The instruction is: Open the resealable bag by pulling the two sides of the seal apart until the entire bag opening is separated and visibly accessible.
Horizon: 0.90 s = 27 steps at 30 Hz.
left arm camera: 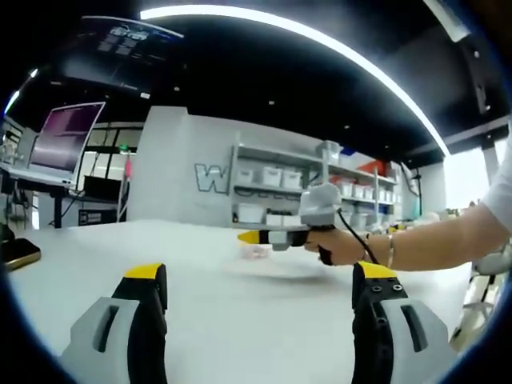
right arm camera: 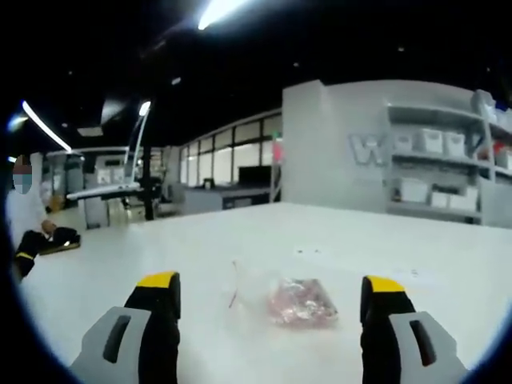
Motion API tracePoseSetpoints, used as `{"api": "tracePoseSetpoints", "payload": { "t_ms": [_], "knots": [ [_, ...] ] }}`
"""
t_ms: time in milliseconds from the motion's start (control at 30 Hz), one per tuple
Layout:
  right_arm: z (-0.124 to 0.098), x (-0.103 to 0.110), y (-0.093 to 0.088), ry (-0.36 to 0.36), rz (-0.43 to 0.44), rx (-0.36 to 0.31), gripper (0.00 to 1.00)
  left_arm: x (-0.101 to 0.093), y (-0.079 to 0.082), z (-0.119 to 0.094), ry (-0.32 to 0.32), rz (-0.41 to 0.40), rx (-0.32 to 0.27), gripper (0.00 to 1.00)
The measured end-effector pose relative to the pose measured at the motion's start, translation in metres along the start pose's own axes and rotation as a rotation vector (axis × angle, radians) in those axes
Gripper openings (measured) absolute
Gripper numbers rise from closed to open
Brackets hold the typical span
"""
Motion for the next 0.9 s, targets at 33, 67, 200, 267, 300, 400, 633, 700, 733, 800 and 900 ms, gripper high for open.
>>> {"api": "tracePoseSetpoints", "payload": {
  "t_ms": [33,67,200,267,300,400,633,700,733,800,900],
  "knots": [
    [0.0,0.0,0.0,-0.002,0.0,0.0,0.95,0.0,0.0,0.0,0.0,0.0,0.0,0.96],
    [-0.002,-0.001,-0.001,-0.003,0.001,0.0,0.95,0.0,0.0,0.0,0.0,0.001,0.0,0.96],
    [-0.006,-0.002,-0.003,-0.006,0.001,0.003,0.94,0.0,0.0,0.0,0.001,0.001,0.0,0.96],
    [-0.006,-0.003,-0.003,-0.008,0.003,0.001,0.94,0.0,0.0,0.0,0.001,0.003,0.001,0.96],
    [-0.007,-0.003,-0.002,-0.009,0.002,0.001,0.94,0.0,0.0,0.0,0.001,0.004,0.001,0.96],
    [-0.007,-0.005,-0.001,-0.009,0.001,-0.002,0.94,0.0,0.0,0.0,0.001,0.005,0.001,0.96],
    [-0.011,-0.006,0.0,-0.01,0.002,-0.005,0.94,-0.001,0.0,0.0,0.003,0.006,0.001,0.96],
    [-0.013,-0.007,0.0,-0.009,0.002,-0.007,0.94,-0.001,0.0,-0.001,0.003,0.007,0.002,0.96],
    [-0.014,-0.006,0.0,-0.01,0.001,-0.008,0.94,-0.001,0.0,-0.001,0.003,0.007,0.002,0.96],
    [-0.015,-0.007,0.0,-0.01,-0.001,-0.008,0.94,-0.001,0.0,-0.001,0.004,0.007,0.001,0.96],
    [-0.017,-0.007,-0.001,-0.01,0.0,-0.009,0.94,-0.001,0.001,-0.001,0.005,0.008,0.0,0.96]
  ]
}}
Point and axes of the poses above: the point that each gripper's makers call its tool centre point, and the gripper's own axes: z roughly forward along the fingers, x roughly to its left, y roughly out of its top, the point moved 7 cm from there along -z, roughly backward along the fingers, and after that the axes turned 3 degrees about -y, right-handed, at the moved point
